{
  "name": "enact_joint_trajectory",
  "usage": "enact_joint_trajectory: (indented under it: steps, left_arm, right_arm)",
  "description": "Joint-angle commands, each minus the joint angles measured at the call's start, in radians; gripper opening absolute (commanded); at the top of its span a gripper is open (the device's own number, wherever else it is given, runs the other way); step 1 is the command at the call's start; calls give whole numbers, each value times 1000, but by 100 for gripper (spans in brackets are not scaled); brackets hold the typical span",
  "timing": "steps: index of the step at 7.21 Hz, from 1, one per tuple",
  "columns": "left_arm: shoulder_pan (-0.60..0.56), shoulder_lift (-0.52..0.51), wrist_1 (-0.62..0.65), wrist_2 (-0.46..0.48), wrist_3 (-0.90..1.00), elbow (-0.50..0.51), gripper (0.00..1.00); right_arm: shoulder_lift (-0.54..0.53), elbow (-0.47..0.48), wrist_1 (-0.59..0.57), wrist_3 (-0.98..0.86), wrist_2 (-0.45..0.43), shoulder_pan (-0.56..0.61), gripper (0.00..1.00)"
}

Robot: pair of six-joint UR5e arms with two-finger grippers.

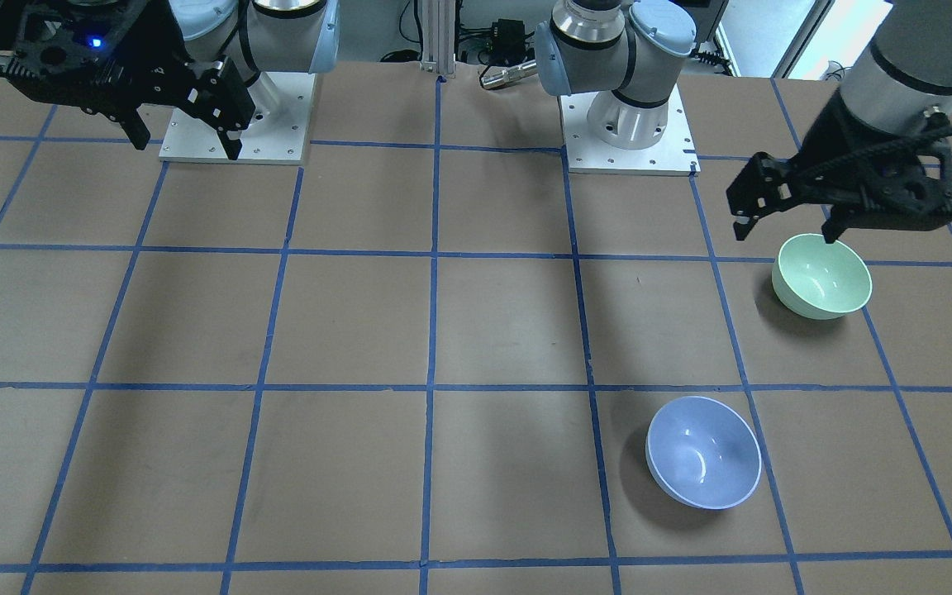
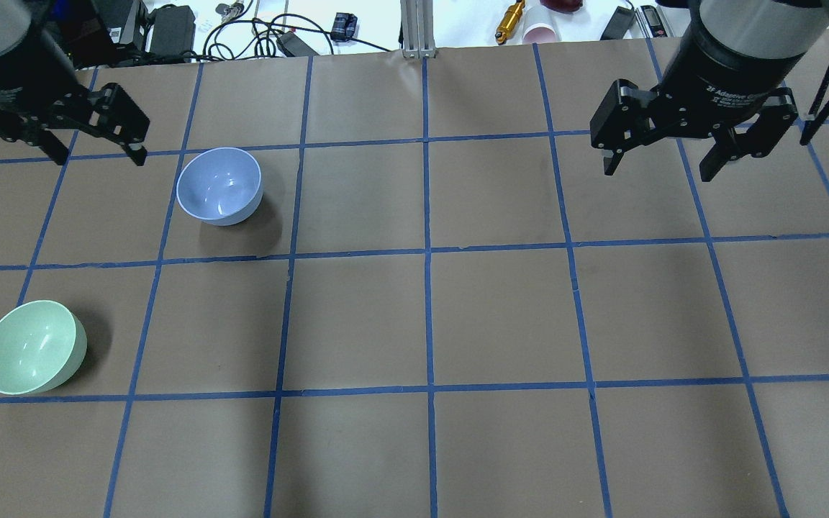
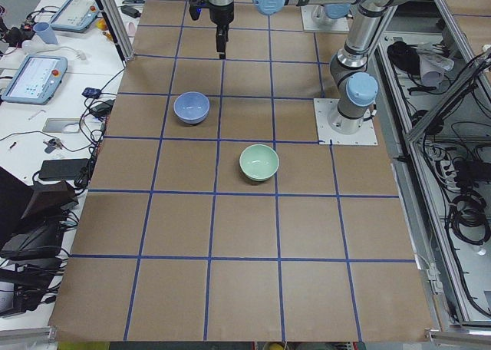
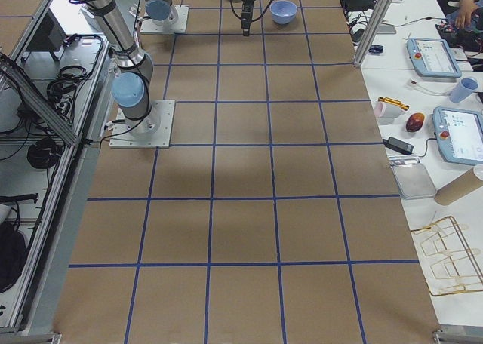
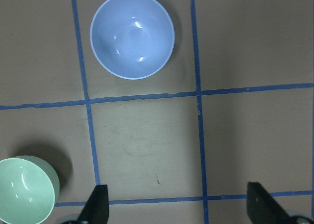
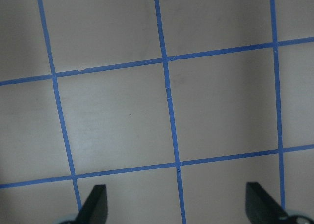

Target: Stack green bowl on blue bowl

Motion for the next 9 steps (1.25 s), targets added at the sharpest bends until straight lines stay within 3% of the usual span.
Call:
enact_joint_trajectory:
  steps: [1,4,7,9]
  left_arm:
    - [182,-9,17,-1,187,-46,100]
    - [422,-26,58,-15,465,-121,100]
    - [525,-48,297,-40,613,-273,100]
    - [591,-72,347,-56,685,-316,100]
  right_arm:
    - [0,0,-1,0,0,0,100]
    - [0,0,-1,0,0,0,100]
    - [0,0,-1,0,0,0,100]
    - [0,1,-1,0,0,0,100]
